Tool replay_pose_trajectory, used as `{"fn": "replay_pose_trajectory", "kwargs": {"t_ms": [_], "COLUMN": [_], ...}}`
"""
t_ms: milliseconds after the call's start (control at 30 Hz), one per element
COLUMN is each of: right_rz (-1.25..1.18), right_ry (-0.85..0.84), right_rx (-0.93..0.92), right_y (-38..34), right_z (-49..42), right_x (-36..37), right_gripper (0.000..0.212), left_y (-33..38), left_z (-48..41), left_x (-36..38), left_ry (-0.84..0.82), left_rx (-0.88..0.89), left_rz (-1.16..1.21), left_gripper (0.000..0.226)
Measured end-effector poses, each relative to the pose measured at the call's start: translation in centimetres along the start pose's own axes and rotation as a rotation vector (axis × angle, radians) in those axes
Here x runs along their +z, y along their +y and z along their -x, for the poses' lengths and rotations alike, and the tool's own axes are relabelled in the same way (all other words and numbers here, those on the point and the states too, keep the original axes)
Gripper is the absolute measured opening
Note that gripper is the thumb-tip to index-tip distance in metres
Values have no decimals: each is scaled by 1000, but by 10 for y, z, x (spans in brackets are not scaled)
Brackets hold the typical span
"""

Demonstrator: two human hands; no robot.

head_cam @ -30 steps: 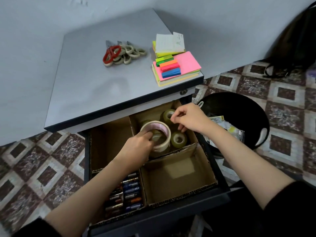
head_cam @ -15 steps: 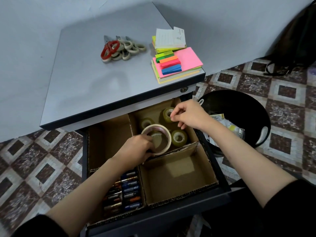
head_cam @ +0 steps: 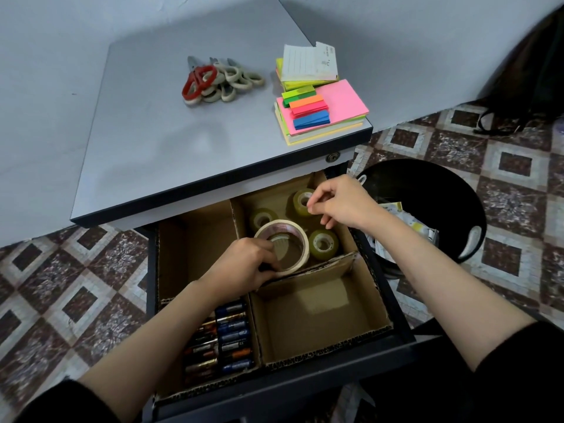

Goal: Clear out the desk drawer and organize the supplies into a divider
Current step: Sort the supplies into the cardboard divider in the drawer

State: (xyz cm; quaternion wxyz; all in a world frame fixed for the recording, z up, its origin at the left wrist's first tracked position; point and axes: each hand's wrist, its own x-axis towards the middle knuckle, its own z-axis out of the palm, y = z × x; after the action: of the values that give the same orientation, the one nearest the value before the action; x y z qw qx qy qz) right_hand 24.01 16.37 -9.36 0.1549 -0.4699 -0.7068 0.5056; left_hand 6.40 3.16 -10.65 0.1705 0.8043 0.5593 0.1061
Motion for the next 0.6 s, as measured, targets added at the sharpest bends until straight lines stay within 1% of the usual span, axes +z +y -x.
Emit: {"fn": "replay_pose_trajectory", "kwargs": {"t_ms": [200,333,600], "right_rz": [-6,-2,14], "right_ry": [0,-3,-2], "right_rx": [11,9,1], "right_y": [0,0,0], "right_z": [0,0,-1], "right_x": [0,0,0], "right_gripper": [5,6,7], "left_y": [0,-1,-2], "left_z": [2,-2,-6], "left_x": [-2,0,2], "left_ry": [-10,-64,-99], "left_rx": [-6,-74,-78], "left_rz": [-8,-42,-81], "left_gripper": [10,10,11]}}
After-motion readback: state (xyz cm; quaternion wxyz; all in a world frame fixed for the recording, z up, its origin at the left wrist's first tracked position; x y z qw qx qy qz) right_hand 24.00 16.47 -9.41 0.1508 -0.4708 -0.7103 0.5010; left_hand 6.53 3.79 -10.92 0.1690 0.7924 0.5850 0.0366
